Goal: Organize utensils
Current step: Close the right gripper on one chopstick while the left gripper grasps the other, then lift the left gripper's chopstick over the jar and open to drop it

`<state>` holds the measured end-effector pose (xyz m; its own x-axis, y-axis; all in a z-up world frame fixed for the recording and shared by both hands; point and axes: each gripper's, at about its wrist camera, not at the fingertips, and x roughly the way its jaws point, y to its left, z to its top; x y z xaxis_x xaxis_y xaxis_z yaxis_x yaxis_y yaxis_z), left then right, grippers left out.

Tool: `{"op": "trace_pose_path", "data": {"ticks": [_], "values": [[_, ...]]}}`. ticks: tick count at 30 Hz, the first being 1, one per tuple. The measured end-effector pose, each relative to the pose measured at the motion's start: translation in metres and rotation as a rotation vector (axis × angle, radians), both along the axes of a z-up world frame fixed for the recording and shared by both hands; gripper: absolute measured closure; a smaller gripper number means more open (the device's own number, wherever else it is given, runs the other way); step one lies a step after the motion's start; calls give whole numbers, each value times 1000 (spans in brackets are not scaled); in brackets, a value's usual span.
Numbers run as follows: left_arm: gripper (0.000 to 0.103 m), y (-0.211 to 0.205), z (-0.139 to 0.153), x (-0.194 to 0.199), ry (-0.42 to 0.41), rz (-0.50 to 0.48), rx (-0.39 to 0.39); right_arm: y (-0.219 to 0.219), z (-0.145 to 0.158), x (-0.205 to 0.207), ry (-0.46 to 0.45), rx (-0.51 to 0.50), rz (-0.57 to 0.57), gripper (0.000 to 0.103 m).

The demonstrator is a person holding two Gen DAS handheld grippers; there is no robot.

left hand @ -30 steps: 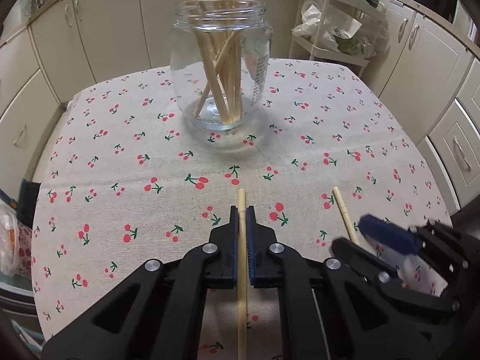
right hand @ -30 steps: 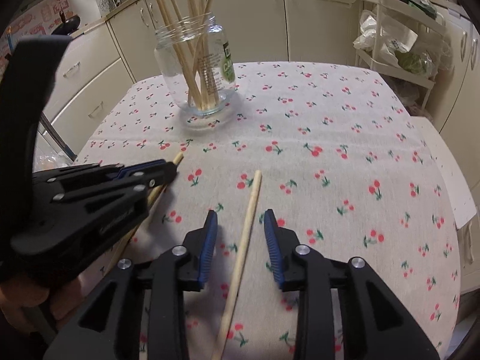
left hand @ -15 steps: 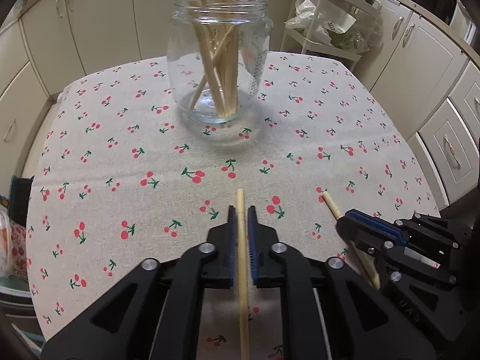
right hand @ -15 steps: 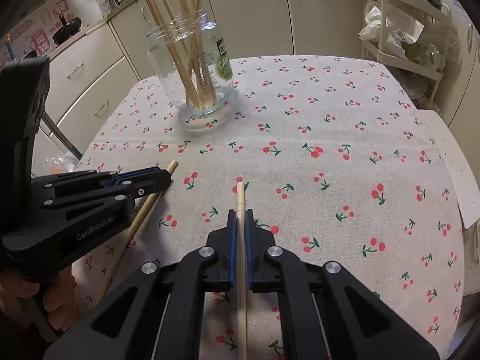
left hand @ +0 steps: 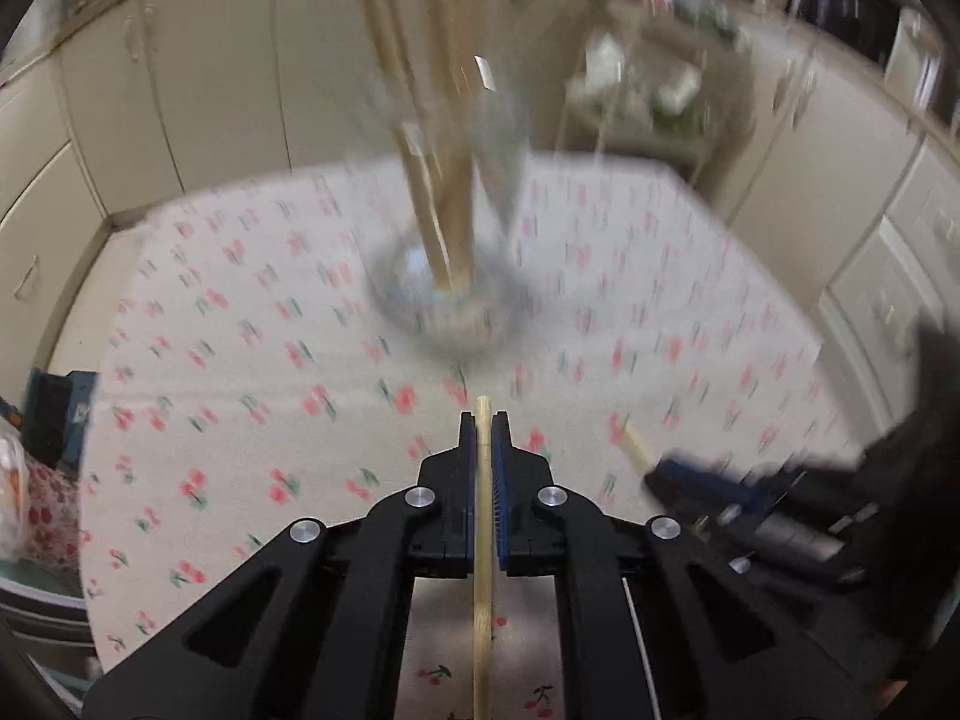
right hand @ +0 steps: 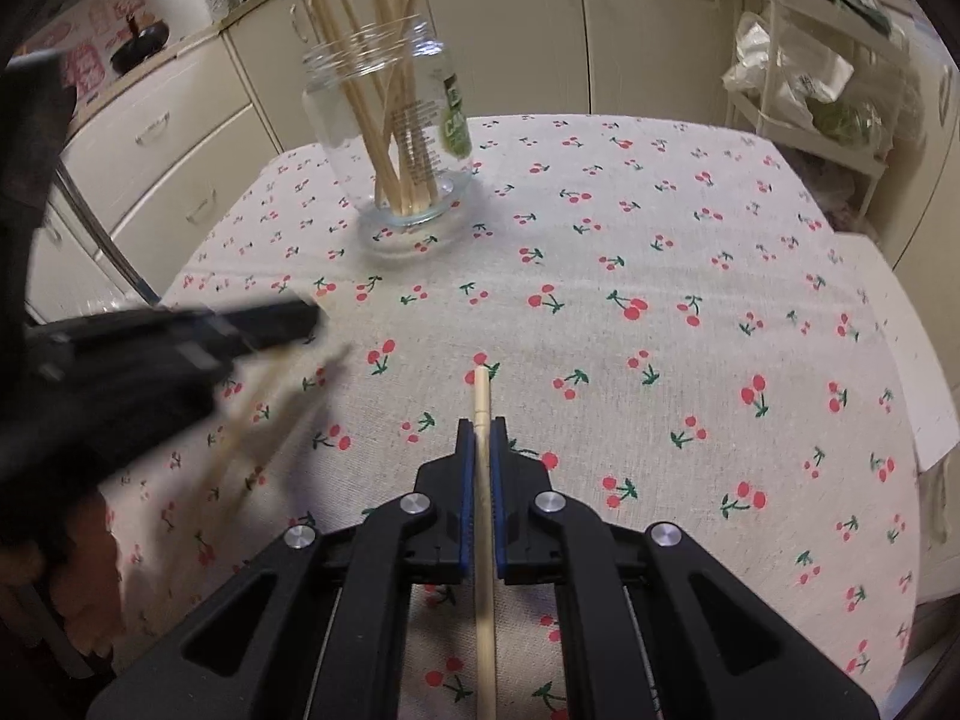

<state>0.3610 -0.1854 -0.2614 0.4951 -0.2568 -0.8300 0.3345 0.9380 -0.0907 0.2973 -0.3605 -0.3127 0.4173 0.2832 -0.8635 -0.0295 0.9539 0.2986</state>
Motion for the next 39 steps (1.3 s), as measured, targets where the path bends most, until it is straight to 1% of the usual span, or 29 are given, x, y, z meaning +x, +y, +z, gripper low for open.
{"op": "trace_pose_path", "data": {"ticks": [1,3,5,6,9,12,14,19,22,27,32,39], "values": [[98,4,10,1,-32,10,-25,0,0,0,1,4,-4,97],[98,14,38,3,-118,31,-110,0,0,0,1,9,-10,97],[98,24,69,6,-230,59,-201,-2,0,-1,4,26,-22,97],[98,28,86,9,-301,78,-247,-3,-1,-1,5,34,-26,97],[98,30,118,22,-450,132,-309,-6,-1,-1,9,58,-39,97],[98,29,135,36,-562,191,-350,-7,-2,-1,8,63,-42,97],[98,27,141,43,-624,228,-368,-7,-2,-1,6,63,-42,97],[98,12,148,65,-763,287,-380,-7,-3,-1,0,66,-40,97],[98,4,149,78,-799,304,-378,-7,-3,0,-3,65,-40,97],[98,-11,139,97,-844,317,-351,-5,-2,0,-7,59,-38,97],[98,-13,123,104,-859,322,-326,-7,-3,1,-1,79,-47,97],[98,-10,104,106,-868,331,-314,-8,-3,1,1,86,-53,97]]}}
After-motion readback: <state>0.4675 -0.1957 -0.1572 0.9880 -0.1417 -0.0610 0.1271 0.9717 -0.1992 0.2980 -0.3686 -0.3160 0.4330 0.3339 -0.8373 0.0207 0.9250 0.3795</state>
